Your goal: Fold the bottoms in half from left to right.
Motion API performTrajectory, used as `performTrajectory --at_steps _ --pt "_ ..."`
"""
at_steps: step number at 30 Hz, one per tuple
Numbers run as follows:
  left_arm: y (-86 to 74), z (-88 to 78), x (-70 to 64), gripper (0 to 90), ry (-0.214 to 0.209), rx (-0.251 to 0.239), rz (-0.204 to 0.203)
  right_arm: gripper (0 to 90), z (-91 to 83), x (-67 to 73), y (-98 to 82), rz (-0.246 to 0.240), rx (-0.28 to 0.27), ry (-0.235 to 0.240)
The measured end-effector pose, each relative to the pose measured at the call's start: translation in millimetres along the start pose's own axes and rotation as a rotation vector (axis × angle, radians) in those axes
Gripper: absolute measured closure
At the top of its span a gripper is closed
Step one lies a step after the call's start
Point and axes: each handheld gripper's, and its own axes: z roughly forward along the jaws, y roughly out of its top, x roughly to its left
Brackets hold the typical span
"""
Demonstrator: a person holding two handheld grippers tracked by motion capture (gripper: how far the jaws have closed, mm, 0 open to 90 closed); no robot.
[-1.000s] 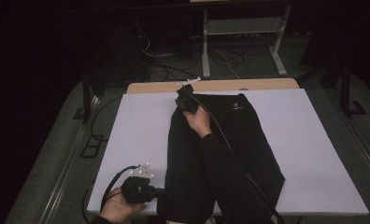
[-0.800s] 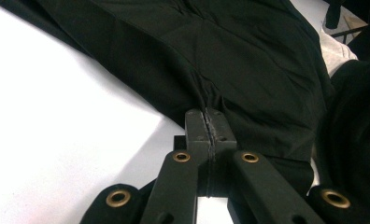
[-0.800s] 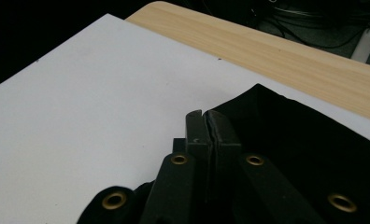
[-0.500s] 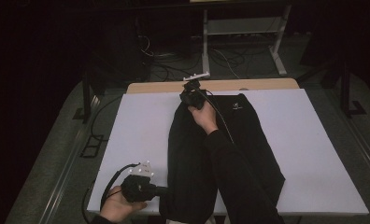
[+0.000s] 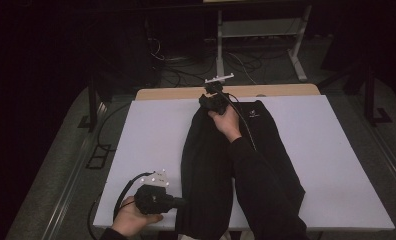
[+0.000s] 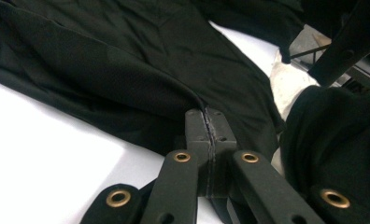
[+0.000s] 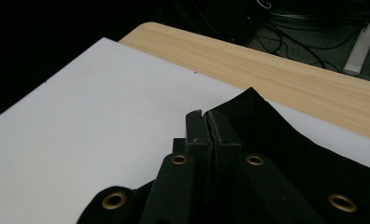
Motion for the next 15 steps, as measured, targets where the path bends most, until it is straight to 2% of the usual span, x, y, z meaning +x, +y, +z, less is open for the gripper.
performTrajectory --at_steps 3,7,15 --pt "3.7 1.7 -1.6 88.8 -0.015 0.001 -0.006 86.7 -5.4 -5.5 -0.1 0.013 -0.007 0.003" --pt "9.2 4.9 -2.8 88.8 -0.032 0.013 -0.045 86.7 -12.7 -14.1 -1.0 0.024 -0.013 0.002" --pt "20.9 11.5 -11.5 88.8 -0.066 -0.005 -0.02 86.7 -30.1 -34.5 -2.0 0.065 -0.025 0.009"
